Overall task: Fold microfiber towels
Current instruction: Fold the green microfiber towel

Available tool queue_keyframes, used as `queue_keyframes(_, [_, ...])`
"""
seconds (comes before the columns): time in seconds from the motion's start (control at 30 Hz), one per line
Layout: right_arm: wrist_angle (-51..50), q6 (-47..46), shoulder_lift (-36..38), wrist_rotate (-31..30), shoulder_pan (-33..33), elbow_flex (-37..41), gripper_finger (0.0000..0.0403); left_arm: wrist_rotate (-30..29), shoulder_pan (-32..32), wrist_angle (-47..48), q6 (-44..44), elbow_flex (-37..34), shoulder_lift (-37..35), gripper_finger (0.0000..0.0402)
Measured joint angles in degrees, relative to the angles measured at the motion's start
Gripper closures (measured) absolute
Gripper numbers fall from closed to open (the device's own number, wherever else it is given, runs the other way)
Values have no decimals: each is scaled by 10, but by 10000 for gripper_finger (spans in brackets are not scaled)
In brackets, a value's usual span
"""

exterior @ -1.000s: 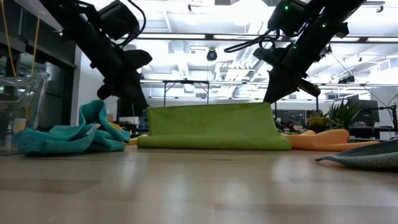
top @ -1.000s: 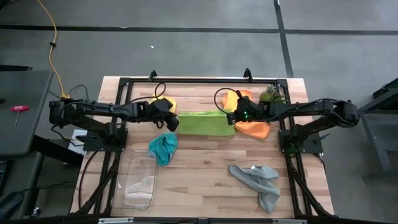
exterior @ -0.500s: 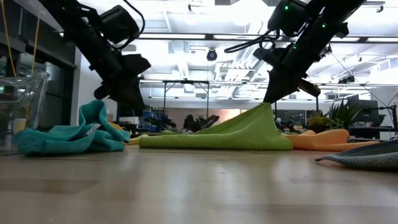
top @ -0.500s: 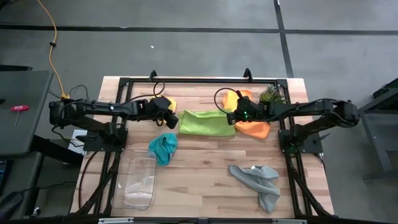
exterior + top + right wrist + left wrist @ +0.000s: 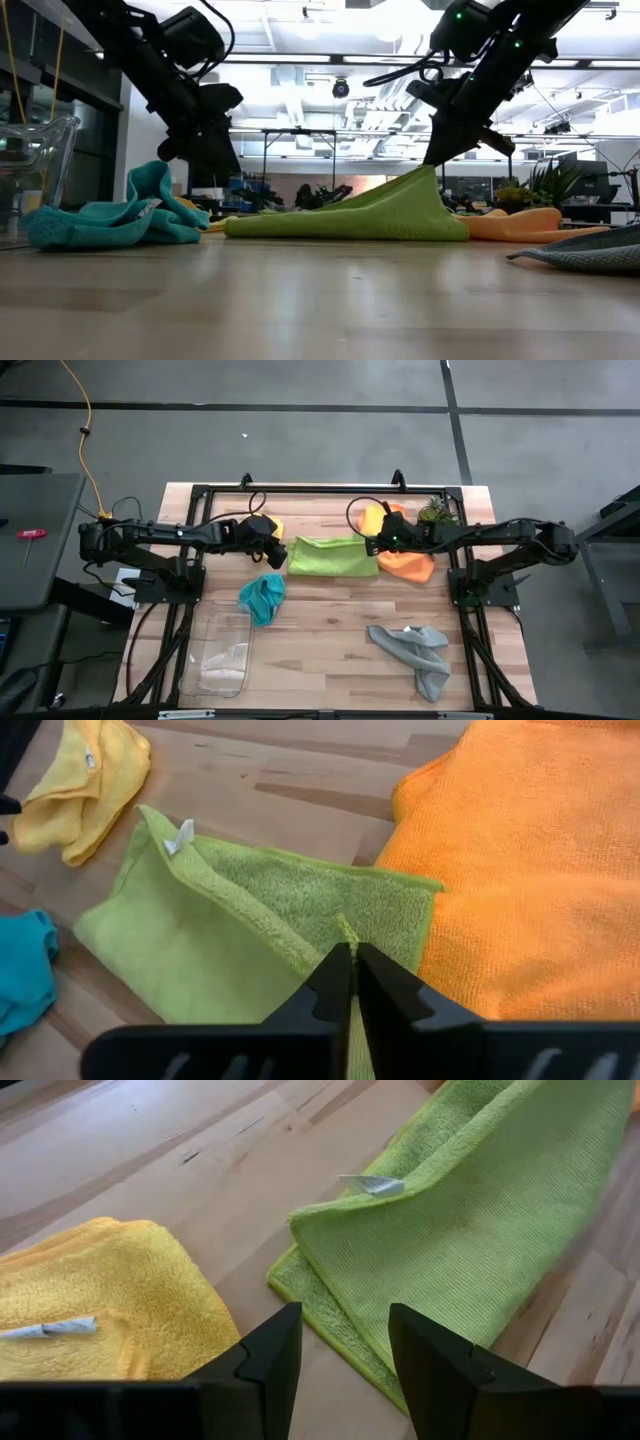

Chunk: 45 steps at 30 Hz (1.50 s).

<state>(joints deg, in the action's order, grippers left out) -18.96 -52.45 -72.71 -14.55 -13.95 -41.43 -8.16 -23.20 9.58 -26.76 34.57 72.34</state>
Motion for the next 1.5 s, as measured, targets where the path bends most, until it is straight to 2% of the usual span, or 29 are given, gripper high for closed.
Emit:
queue_keyframes(0.2, [9, 16, 0, 1, -17, 0, 287, 2, 0, -36, 1, 0, 0, 259])
queue_keyframes(0.37, [8, 66, 0, 40, -42, -2, 202, 25, -4, -75, 47, 8, 0, 259])
queue_keyframes(0.53, [9, 116, 0, 71, -63, -16, 156, 58, -33, -59, 115, 59, 24, 259])
queue_keyframes(0.7, [10, 131, 0, 84, -71, -24, 150, 126, -80, -18, 153, 123, 102, 259])
queue_keyframes(0.8, [9, 134, 0, 88, -71, -24, 149, 127, -90, 23, 177, 153, 147, 259])
queue_keyframes(0.9, [9, 139, 0, 88, -70, -24, 149, 127, -90, 27, 203, 167, 172, 259])
queue_keyframes(1.27, [8, 139, 0, 88, -69, -24, 149, 131, -104, 18, 226, 167, 207, 259])
queue_keyframes(1.5, [8, 139, 0, 88, -69, -24, 149, 174, -125, 0, 229, 167, 207, 241])
